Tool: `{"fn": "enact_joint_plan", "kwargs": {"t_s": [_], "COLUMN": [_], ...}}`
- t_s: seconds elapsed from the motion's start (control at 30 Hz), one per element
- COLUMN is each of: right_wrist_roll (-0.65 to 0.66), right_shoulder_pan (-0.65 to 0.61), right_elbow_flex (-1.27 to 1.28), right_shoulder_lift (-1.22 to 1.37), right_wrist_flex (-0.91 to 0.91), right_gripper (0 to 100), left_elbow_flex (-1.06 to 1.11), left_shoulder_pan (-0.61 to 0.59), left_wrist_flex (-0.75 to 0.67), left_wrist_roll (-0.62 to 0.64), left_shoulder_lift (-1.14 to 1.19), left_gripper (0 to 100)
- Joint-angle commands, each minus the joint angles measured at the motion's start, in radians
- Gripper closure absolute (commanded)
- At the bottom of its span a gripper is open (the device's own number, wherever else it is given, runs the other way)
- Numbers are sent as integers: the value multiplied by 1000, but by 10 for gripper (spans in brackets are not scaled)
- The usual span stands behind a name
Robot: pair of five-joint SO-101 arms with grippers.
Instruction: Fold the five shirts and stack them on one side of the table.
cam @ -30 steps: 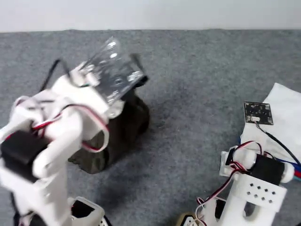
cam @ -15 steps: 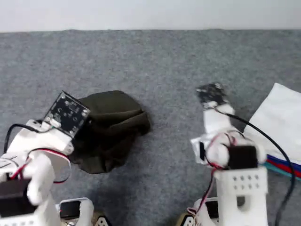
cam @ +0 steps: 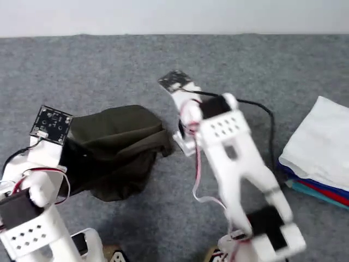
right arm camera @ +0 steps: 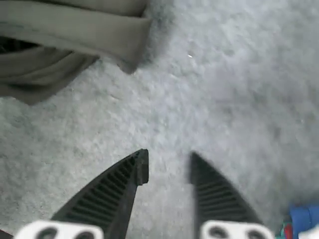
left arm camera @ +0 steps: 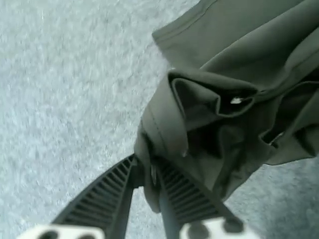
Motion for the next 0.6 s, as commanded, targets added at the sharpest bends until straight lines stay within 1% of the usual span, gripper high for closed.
{"fn": "enact_joint_plan", "kwargs": {"t_s": [0.0,0.13,0.3,0.4,0.57], "right_wrist_roll": [-3,-2,-2,-2,35], "right_shoulder_pan": [-45,-84,-124,-130,-127], "right_elbow_flex": [-183,-301,-376,-411,-506], "right_shoulder_lift": [160,320,458,516,645], "right_wrist_flex": [7,7,7,-4,-19], "right_gripper": [783,783,782,782,784], "left_elbow_flex": [28,70,93,93,101], "left_shoulder_pan": [-44,-72,-75,-75,-75], "left_wrist_flex": [-66,-104,-107,-107,-107], "left_wrist_roll": [-6,-5,-3,-3,-3], "left_shoulder_lift": [-8,-8,-8,-8,-8], "left_gripper": [987,987,987,987,987]}}
